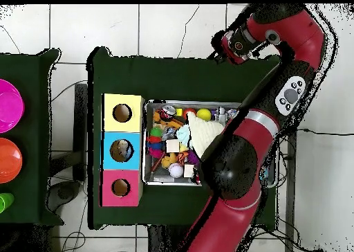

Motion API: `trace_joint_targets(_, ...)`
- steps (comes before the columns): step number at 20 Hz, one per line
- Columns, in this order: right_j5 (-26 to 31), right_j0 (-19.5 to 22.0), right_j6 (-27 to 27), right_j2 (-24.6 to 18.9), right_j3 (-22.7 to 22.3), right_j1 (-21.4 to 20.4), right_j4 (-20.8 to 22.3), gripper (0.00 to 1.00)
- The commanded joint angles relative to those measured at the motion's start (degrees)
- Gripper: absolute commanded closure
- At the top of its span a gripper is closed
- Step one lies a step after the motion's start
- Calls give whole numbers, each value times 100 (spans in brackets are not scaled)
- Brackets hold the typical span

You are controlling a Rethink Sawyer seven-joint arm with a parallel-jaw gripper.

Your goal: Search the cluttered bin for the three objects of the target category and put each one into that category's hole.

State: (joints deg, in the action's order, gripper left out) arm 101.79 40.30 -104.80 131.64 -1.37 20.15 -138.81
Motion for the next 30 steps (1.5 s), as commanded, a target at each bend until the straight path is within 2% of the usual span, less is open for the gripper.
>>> trace_joint_targets(1, 182, -160, 1661, -211, 111, -352, 1881, 100)
trace_joint_targets(3, 192, -122, 1753, -63, 93, -346, 1774, 100)
trace_joint_targets(5, 247, -204, 1741, -152, 111, -382, 1846, 100)
trace_joint_targets(8, 263, -243, 1687, -777, 207, -343, 2485, 100)
trace_joint_targets(9, 340, -283, 1728, -522, 162, -326, 2258, 100)
trace_joint_targets(10, 415, -299, 1728, -594, 173, -333, 2361, 100)
trace_joint_targets(12, 628, -329, 1676, -1063, 268, -453, 2836, 100)
trace_joint_targets(14, 754, -282, 1663, -1676, 426, -460, 3413, 100)
trace_joint_targets(15, 719, -271, 1694, -1862, 463, -383, 3568, 100)
trace_joint_targets(17, 766, -251, 1640, -2539, 710, -385, 4210, 100)
trace_joint_targets(20, 763, -360, 1226, -3548, 976, -335, 5155, 100)
trace_joint_targets(22, 644, -464, 1117, -4045, 870, -283, 5637, 100)
trace_joint_targets(24, 665, -695, 936, -4697, 668, -264, 6177, 100)
trace_joint_targets(26, 665, -1039, 815, -5426, 276, -318, 6749, 100)
trace_joint_targets(28, 592, -1528, 790, -6314, -414, -499, 7437, 100)
trace_joint_targets(30, 441, -2068, 930, -6936, -1428, -780, 7859, 100)
